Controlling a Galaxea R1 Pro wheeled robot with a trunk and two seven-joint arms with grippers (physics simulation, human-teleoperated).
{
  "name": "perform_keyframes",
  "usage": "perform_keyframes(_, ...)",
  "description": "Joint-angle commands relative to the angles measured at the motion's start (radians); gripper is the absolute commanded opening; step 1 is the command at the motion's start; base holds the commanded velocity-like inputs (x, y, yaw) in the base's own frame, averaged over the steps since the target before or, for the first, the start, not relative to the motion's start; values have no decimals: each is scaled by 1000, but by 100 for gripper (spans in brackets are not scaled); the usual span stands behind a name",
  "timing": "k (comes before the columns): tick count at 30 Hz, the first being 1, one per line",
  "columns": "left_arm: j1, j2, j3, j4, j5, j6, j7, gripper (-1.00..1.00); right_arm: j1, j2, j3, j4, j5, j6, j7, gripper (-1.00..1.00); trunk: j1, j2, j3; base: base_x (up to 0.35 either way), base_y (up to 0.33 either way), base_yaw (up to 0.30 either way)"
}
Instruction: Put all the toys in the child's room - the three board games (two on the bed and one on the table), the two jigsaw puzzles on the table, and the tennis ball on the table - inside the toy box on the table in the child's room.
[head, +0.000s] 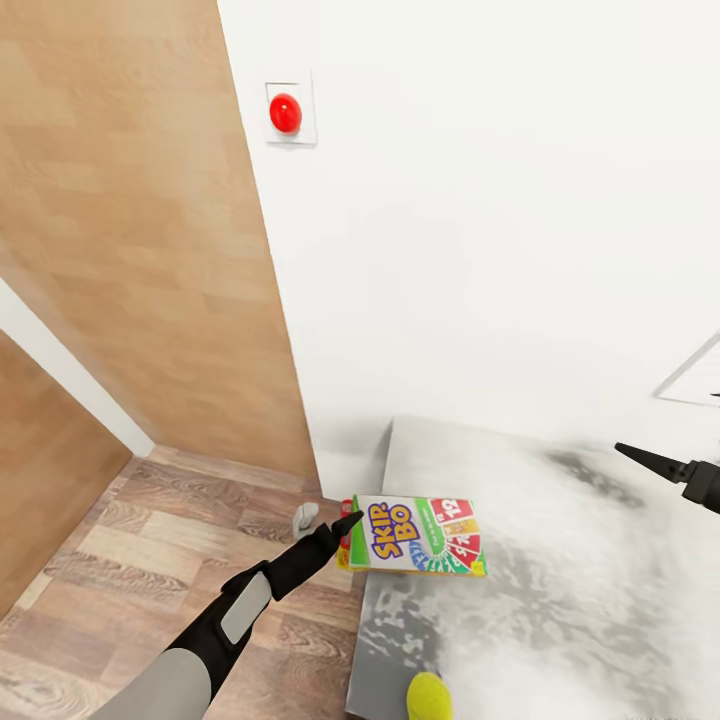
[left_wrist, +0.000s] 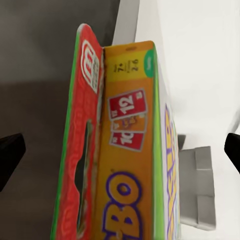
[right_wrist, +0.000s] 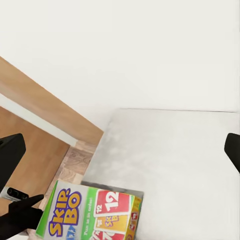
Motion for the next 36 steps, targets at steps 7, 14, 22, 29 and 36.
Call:
perform_keyframes(7, -1, 0, -2, 0, 11, 10, -1, 100, -1, 0, -2, 0, 3, 4, 5, 100, 1, -2, -1, 0, 0, -26)
perform_keyframes(14, -1, 0, -2, 0, 11, 10, -1, 100, -1, 0, -2, 0, 3, 4, 5, 100, 1, -2, -1, 0, 0, -10)
perform_keyframes(22, -1, 0, -2, 0, 11, 10, -1, 100, -1, 0, -2, 0, 3, 4, 5, 100, 1, -2, -1, 0, 0, -4)
perform_keyframes(29, -1, 0, -2, 0, 11, 10, -1, 100, -1, 0, -2, 0, 3, 4, 5, 100, 1, -2, 0, 0, 0, -6)
perform_keyframes(36, -1, 0, -2, 0, 11, 10, -1, 100, -1, 0, -2, 0, 2, 4, 5, 100, 1, -2, 0, 0, 0, -71)
